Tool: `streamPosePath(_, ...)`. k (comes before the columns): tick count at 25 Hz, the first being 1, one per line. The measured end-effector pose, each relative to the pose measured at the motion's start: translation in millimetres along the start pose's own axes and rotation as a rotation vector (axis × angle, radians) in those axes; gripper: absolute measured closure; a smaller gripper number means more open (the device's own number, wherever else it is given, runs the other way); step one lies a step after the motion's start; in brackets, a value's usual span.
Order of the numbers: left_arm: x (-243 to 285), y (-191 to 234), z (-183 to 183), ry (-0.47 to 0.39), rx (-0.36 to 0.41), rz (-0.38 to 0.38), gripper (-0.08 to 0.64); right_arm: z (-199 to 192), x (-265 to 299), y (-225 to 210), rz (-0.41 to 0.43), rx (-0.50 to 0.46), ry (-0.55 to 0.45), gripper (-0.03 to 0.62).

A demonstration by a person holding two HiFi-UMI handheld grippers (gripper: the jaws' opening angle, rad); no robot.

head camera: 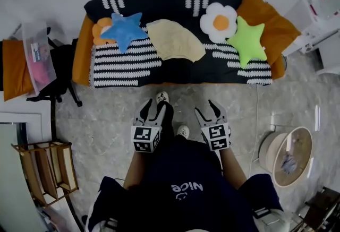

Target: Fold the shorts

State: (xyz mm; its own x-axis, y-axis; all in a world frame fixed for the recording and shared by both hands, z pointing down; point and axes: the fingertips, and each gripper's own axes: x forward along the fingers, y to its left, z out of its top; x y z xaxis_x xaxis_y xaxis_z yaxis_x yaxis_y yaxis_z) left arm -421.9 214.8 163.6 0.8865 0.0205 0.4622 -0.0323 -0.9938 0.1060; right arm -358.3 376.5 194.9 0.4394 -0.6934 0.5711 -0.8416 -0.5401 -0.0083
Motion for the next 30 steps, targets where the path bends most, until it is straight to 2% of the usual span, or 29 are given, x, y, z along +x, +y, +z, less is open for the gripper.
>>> streamPosePath(4,37,15,8,0.033,0.054,-0.026,0.353,6,18,-18,-0.036,0.025,0.027,0.340)
streamPosePath(9,97,42,27,0.085,0.081,-0.068,0.367,22,53,-54,-0.101,0.076,0.072,0.367)
streamPosePath(14,156,81,51,0.121,0.087,-0.138,0.370,55,102,-81,-0.161,0.107,0.089,0.379)
streamPosePath(19,202,109,71,0.138,0.099,-0.212,0.374,86,154,-91,-0.195,0.142,0.098,0.382)
streamPosePath(25,239,134,85,0.158,0.120,-0.259,0.374,115,208,-98,-0.199,0.115,0.109,0.382)
streamPosePath(30,266,152,87,0.200,0.143,-0.257,0.374,122,248,-109,-0.162,0.080,0.166,0.390)
